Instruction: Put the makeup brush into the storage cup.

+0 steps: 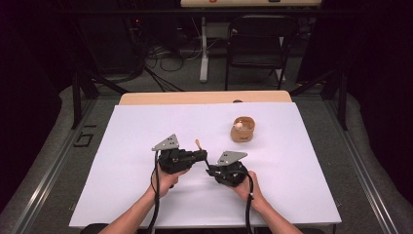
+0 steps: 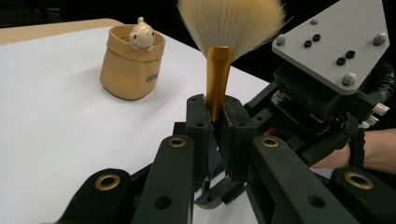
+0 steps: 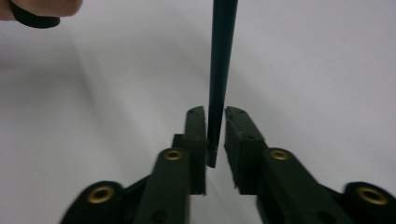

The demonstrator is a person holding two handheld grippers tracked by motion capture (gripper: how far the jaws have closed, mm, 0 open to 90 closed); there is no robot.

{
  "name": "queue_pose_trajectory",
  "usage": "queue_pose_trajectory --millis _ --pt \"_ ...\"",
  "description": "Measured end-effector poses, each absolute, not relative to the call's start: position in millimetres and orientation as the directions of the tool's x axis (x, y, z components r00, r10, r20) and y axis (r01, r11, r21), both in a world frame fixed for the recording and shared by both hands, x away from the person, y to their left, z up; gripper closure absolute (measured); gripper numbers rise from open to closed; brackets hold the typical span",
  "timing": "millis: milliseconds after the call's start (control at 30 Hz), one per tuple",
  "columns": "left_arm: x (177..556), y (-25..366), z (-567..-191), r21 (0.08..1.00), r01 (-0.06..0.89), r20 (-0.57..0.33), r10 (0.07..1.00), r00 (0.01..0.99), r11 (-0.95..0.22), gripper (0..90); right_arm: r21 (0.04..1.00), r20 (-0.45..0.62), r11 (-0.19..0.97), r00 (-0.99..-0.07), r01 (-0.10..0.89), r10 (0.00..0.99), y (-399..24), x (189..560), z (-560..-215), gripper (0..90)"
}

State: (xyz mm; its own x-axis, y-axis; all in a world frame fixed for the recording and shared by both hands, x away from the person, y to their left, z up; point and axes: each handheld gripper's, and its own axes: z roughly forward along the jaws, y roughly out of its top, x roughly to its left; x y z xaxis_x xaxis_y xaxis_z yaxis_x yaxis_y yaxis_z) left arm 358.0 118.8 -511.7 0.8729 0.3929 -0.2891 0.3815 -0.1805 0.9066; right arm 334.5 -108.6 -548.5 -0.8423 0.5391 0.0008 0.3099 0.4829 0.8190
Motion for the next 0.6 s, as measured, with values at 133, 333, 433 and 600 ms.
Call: queue_pose_trajectory --millis 133,333,433,600 --pt "355.1 112.3 -506.1 0.91 0.334 -0.212 0.418 0.884 -0.245 83.2 0.827 -0.004 0.456 -0.807 0.329 0.59 -108.2 333.6 -545.8 39.6" --pt "355.0 104.4 -500.8 0.909 0.308 -0.169 0.428 0.888 -0.28 83.2 0.856 -0.001 0.404 -0.781 0.322 0.625 -112.3 330.2 -537.9 6.7" --pt "355.4 101.0 -498.9 0.907 0.298 -0.15 0.433 0.889 -0.298 83.1 0.866 -0.005 0.39 -0.775 0.312 0.632 -113.9 329.1 -534.8 0.0" --pt "355.7 94.3 -495.8 0.903 0.288 -0.127 0.445 0.887 -0.318 83.1 0.892 -0.01 0.356 -0.776 0.278 0.631 -117.9 325.4 -528.8 18.7"
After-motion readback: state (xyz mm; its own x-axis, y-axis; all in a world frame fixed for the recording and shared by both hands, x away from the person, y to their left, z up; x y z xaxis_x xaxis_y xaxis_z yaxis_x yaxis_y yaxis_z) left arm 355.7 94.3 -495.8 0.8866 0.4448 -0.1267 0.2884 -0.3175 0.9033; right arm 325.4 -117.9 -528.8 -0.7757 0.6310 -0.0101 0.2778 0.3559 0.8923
